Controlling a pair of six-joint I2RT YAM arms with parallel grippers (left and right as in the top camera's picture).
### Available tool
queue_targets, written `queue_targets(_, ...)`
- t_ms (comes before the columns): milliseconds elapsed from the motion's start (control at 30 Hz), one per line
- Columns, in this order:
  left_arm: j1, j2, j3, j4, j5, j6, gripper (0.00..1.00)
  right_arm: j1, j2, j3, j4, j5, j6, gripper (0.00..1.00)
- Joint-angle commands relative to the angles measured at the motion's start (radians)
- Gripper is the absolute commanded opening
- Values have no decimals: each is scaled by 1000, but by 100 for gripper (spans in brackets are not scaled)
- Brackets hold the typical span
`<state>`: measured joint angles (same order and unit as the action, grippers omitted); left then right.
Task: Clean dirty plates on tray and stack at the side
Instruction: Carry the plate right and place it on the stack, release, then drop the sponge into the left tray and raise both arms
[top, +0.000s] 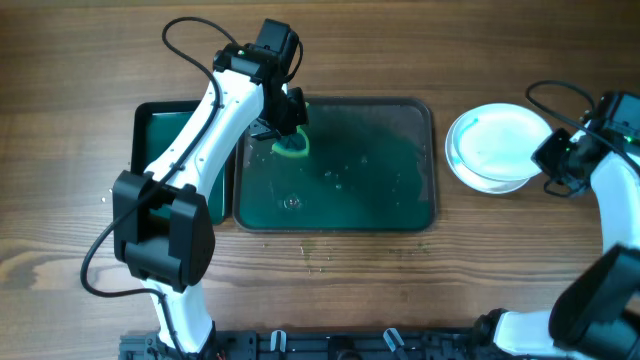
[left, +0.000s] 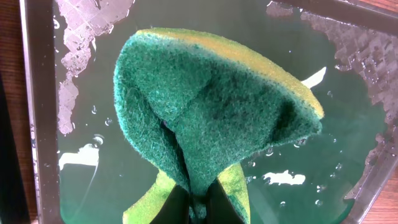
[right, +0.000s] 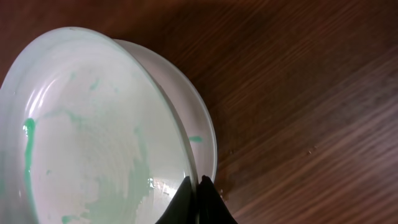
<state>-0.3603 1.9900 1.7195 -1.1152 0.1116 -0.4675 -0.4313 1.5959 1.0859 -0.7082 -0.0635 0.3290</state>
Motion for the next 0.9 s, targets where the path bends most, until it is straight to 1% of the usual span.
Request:
queue_targets(0, 2, -7, 1, 1, 15, 19, 4, 0, 85, 0, 19, -17, 14, 5)
queue_targets(33, 2, -7, 1, 1, 15, 19, 4, 0, 101, 0, 18, -24, 11, 6)
queue_targets(67, 2, -7, 1, 1, 15, 19, 4, 0, 114, 0, 13, -24, 11, 10)
queue_targets(167, 2, -7, 1, 1, 15, 19, 4, 0, 126, 0, -3, -36, -3, 31)
queue_targets(200, 2, -7, 1, 1, 15, 19, 4, 0, 124, 1, -9, -47, -14, 37)
queue_targets(233, 2, -7, 2, 1, 15, 19, 4, 0, 121, 3, -16, -64, -15, 40)
queue_targets(367, 17, -17, 6, -4, 15, 20, 4, 2, 98, 60, -98, -179, -30, 43)
queue_targets(400, 26, -26, 14, -16, 14, 22, 4, 6, 84, 83, -117, -237, -62, 45)
queue_targets(500, 59, -61, 45, -62, 14, 85, 4, 28, 44, 129, -153, -327, -116, 58)
queue_targets(633, 119, -133, 59, -159, -9, 223, 4, 102, -26, 159, -167, -342, -168, 63)
queue_targets(767, 191, -158, 59, -244, -85, 300, 4, 187, -53, 159, -176, -336, -199, 65)
queue_targets(867, 260, -157, 46, -255, -101, 311, 4, 248, -47, 159, -179, -334, -198, 66)
